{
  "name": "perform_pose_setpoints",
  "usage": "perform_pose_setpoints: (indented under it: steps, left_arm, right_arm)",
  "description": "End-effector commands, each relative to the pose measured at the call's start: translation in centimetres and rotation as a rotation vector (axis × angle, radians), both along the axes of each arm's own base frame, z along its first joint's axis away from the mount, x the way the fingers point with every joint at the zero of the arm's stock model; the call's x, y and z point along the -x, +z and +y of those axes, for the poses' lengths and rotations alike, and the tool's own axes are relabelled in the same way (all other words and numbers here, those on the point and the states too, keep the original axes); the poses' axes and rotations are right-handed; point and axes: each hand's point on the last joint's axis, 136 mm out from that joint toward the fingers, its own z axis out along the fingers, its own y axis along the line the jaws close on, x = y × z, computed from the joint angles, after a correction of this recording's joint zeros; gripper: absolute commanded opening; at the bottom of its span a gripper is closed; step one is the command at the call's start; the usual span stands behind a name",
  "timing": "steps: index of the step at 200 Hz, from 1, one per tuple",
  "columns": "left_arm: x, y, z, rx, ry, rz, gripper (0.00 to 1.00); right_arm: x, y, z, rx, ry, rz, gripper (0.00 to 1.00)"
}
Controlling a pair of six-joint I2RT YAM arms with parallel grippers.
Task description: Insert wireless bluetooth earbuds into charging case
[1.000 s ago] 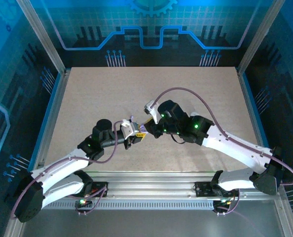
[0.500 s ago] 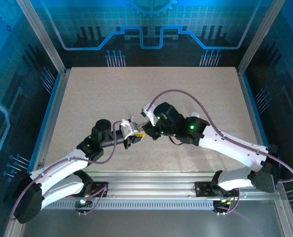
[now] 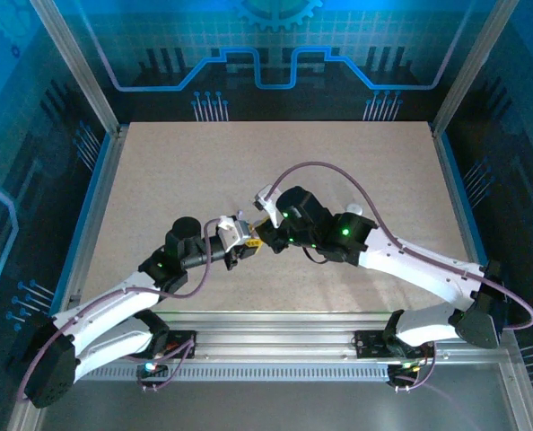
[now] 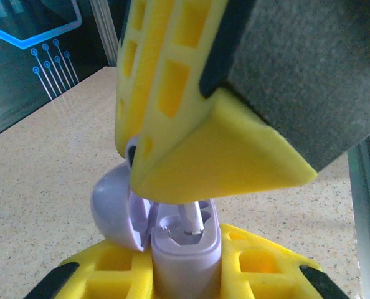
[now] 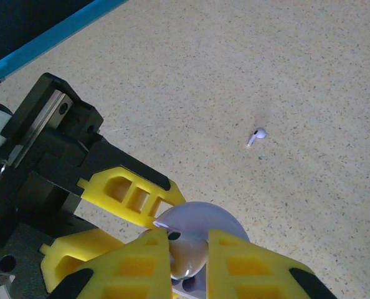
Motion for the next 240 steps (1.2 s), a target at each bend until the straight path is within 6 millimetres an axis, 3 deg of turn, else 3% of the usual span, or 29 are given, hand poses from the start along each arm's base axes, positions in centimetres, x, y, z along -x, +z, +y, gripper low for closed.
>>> perform_pose_setpoints:
  steps: [1,66,136,240]
  left_arm:
    - [0.4,3.2,-0.5,0.062,-0.035,-0.07,0.16]
    - [0.3,3.7,-0.6,0.09,-0.029,-0.063,0.17]
    - [0.2,3.7,-0.6,0.091,-0.023,-0.064,0.17]
    - [0.2,4.0,-0.6,0.101,-0.024,-0.066,0.17]
  right_arm:
    - [-0.5,-0.7,0.5,-0.016,-0.04,-0.004,0.16]
    - [-1.1,-1.7,0.0,-0.051,-0.125,-0.002,0.16]
    - [0.0,-3.1,0.7,-0.052,-0.066,0.047,0.19]
    - [-0.4,-2.4,0.7,-0.078,-0.091,0.061,0.29]
